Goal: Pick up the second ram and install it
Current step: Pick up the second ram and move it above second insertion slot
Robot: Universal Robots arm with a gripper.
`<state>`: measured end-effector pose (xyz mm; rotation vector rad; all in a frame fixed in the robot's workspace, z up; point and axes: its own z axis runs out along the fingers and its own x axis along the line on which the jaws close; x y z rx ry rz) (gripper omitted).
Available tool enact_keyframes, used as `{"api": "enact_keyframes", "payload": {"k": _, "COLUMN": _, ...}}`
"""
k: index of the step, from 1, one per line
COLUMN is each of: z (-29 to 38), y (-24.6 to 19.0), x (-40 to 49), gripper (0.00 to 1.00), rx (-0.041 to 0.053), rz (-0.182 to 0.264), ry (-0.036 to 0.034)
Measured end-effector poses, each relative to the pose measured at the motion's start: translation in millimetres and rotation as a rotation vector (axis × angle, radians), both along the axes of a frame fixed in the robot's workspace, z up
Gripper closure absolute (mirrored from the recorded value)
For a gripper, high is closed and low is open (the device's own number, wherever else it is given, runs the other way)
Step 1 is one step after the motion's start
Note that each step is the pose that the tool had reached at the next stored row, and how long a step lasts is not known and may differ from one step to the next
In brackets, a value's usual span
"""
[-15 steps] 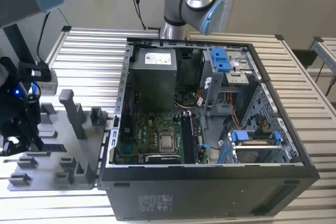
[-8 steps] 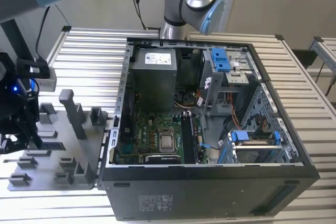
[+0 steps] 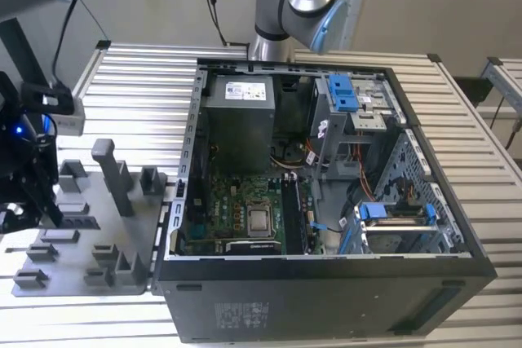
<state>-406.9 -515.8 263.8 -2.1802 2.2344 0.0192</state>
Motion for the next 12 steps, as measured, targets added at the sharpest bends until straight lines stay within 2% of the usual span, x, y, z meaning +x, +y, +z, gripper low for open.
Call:
{"api": "enact_keyframes", "payload": {"k": 6, "z": 8.2, "y": 0.0, "x": 0.0, "gripper": 0.86, "rx": 0.0000, "rz": 0.000, "ry": 0.0000}}
{"api": "enact_keyframes", "payload": {"k": 12, "z": 19.2, "y": 0.0, "x": 0.0, "gripper": 0.86, "rx": 0.0000, "rz": 0.000, "ry": 0.0000}}
